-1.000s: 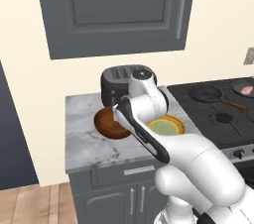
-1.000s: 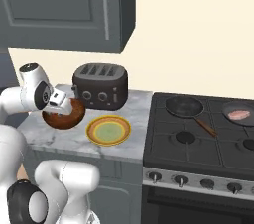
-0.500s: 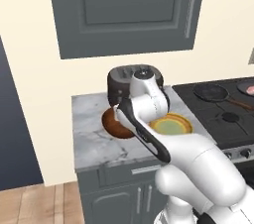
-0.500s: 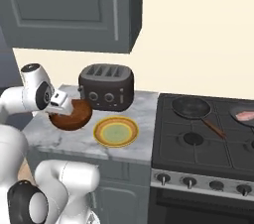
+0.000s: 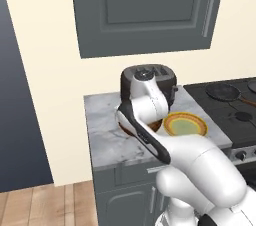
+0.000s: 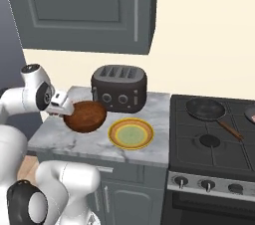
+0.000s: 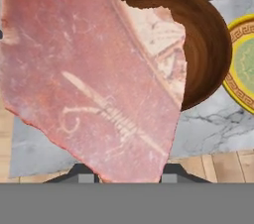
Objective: Place one of the steaks on the plate and the other in the bowl. Then place the bowl in the fridge.
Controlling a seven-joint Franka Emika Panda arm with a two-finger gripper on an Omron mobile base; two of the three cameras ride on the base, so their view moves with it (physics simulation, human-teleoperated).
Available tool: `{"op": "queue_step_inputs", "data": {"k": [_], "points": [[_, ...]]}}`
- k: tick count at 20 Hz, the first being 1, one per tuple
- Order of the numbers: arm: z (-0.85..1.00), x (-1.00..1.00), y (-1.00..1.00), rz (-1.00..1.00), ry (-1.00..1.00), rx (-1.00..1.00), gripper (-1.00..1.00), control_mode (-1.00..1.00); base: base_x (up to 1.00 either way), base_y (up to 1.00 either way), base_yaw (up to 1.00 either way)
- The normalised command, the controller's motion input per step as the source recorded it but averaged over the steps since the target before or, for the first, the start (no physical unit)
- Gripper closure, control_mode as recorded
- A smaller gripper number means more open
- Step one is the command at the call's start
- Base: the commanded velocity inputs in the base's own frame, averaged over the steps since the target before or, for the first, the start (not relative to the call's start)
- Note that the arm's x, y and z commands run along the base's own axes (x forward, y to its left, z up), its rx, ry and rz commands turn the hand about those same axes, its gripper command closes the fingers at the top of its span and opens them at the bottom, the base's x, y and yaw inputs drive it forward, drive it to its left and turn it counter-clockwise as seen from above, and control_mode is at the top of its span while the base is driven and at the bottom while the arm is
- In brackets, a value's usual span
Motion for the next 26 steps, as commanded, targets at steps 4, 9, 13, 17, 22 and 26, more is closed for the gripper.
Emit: {"op": "queue_step_inputs", "data": {"k": [4,9,13,17,22,26], "points": [[-0.01,0.47,-0.43,0.12,0.0,0.0,1.0,-1.0,0.0,0.0,0.0],[-0.08,0.66,-0.24,0.07,0.11,0.0,1.0,-1.0,0.0,0.0,0.0],[-0.26,0.59,-0.06,0.01,0.16,0.0,1.0,-1.0,0.0,0.0,0.0],[-0.35,0.09,-0.07,0.01,0.1,0.0,1.0,-1.0,0.0,0.0,0.0],[-0.24,-0.01,-0.17,0.0,0.04,-0.05,1.0,-1.0,0.0,0.0,0.0],[-0.36,0.0,-0.15,0.0,0.02,-0.13,1.0,-1.0,0.0,0.0,0.0]]}}
